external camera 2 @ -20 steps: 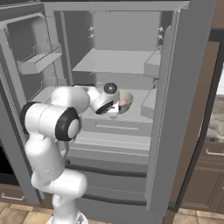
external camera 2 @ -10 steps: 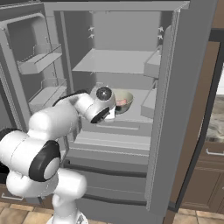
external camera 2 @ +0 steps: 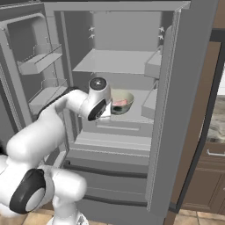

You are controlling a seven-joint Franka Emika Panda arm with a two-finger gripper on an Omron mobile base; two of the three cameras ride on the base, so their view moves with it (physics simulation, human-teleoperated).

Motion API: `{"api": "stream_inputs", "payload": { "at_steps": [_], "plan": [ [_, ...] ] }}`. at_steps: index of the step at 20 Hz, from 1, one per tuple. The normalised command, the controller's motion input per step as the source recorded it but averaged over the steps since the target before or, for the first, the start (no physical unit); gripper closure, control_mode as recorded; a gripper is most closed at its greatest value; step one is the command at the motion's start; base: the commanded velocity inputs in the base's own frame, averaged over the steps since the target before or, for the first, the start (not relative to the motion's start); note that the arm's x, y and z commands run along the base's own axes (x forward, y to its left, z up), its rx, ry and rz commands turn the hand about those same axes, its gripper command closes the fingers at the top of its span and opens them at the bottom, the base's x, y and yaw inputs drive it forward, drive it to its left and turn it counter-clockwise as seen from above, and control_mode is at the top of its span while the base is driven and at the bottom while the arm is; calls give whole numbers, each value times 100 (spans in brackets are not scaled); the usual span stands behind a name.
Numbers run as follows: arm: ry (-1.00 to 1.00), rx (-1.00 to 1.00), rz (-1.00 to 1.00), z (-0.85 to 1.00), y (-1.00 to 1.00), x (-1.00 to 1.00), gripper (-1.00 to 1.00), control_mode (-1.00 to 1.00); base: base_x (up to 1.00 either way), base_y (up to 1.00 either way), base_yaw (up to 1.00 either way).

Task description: Place one of the steaks on the plate and the other in the bowl. Then place the bowl in the fridge.

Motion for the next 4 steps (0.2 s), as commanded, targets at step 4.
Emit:
{"api": "stream_inputs", "payload": {
  "at_steps": [4],
  "plan": [
    [23, -11, 31, 2, -3, -93, -100, -100, 0, 0, 0]
  ]
}}
